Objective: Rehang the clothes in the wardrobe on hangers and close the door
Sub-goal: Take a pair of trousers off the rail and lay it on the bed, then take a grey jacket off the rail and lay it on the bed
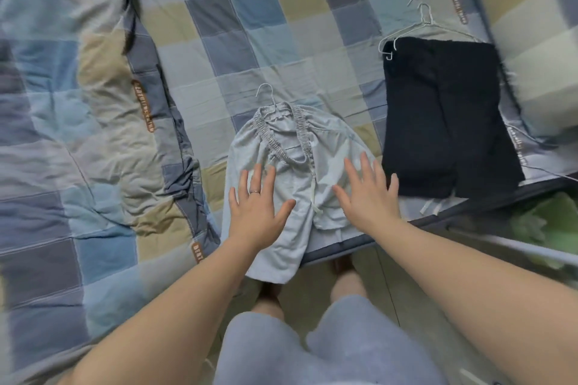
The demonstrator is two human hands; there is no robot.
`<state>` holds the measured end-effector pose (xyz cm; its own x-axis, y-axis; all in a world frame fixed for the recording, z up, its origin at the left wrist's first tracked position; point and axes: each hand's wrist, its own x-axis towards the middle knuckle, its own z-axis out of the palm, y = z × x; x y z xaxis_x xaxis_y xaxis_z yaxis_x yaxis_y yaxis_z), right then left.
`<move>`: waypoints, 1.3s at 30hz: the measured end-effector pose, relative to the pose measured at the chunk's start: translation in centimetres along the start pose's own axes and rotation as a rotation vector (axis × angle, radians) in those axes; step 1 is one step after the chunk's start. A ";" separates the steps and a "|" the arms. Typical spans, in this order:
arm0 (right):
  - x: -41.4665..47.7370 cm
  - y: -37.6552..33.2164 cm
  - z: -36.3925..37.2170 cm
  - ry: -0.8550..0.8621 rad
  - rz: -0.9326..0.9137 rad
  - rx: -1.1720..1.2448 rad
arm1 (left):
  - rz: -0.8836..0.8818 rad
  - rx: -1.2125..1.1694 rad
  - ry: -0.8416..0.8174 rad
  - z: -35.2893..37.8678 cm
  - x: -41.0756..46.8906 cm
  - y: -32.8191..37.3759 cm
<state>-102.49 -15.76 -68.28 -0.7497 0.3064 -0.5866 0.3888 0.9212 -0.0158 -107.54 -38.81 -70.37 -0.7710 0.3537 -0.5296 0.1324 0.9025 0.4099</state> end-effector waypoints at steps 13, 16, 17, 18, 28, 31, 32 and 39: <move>-20.4 2.6 -1.2 0.283 0.385 0.260 | 0.524 0.117 0.015 -5.1 -10.2 9.6; -24.2 4.1 -0.6 0.375 0.486 0.334 | 0.638 0.113 -0.017 -4.2 -11.4 12.6; -25.6 4.9 -0.2 0.392 0.533 0.356 | 0.694 0.124 -0.034 -3.8 -11.9 14.0; -27.0 5.6 0.2 0.397 0.577 0.374 | 0.747 0.134 -0.048 -3.2 -12.4 15.3; -43.2 15.7 6.3 0.500 1.055 0.515 | 1.255 0.337 -0.227 6.3 -21.7 29.8; -49.7 19.3 9.1 0.542 1.194 0.530 | 1.415 0.375 -0.277 10.6 -27.2 35.0; -52.0 20.5 10.1 0.558 1.234 0.531 | 1.473 0.387 -0.287 12.1 -29.2 36.6; -69.4 26.9 17.0 0.659 1.484 0.503 | 1.818 0.386 -0.345 23.6 -45.2 47.0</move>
<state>-30.87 -16.32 -41.73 0.3596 0.9299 0.0767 0.9296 -0.3499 -0.1157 -51.80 -6.54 -44.68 0.5830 0.7942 0.1711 0.6831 -0.5932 0.4261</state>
